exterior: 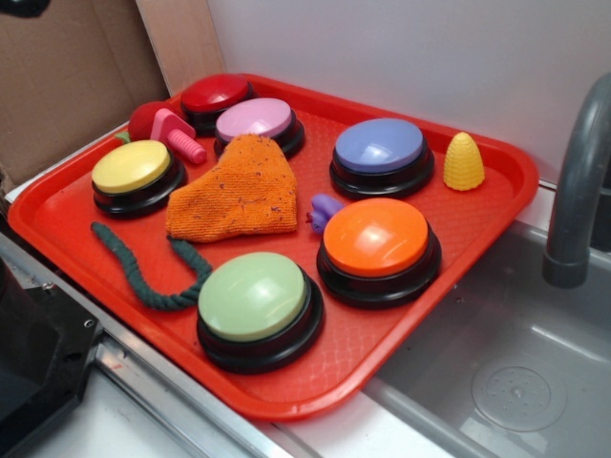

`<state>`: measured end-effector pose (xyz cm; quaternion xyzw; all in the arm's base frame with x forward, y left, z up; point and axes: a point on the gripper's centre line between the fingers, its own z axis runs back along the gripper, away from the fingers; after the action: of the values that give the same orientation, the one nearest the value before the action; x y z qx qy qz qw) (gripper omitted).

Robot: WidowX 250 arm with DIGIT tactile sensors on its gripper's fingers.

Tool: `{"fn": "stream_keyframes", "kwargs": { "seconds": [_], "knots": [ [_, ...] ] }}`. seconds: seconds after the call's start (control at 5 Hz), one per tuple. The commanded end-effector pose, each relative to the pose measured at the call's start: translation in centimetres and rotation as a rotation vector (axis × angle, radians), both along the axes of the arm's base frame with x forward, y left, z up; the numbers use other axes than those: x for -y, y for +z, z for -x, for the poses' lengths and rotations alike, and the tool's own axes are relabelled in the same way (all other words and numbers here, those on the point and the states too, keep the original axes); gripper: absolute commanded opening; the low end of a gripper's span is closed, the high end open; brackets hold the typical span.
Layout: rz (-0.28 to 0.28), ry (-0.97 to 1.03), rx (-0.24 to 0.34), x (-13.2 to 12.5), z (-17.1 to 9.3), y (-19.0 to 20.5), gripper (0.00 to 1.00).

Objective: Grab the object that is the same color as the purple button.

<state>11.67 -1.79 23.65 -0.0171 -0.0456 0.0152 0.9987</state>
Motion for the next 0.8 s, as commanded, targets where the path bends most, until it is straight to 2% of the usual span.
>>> {"fn": "stream_keyframes", "kwargs": {
  "seconds": [0.0,0.2,0.4,0.6],
  "knots": [
    [0.0,0.0,0.0,0.0,0.0,0.0,1.0],
    [-0.016,-0.16,0.092,0.8,-2.5,-0.2,1.0],
    [-0.011,-0.335,0.111,0.8,-5.2,-1.5,1.0],
    [-0.043,-0.535,0.156,1.2,-7.3,-2.7,1.0]
  ]
}}
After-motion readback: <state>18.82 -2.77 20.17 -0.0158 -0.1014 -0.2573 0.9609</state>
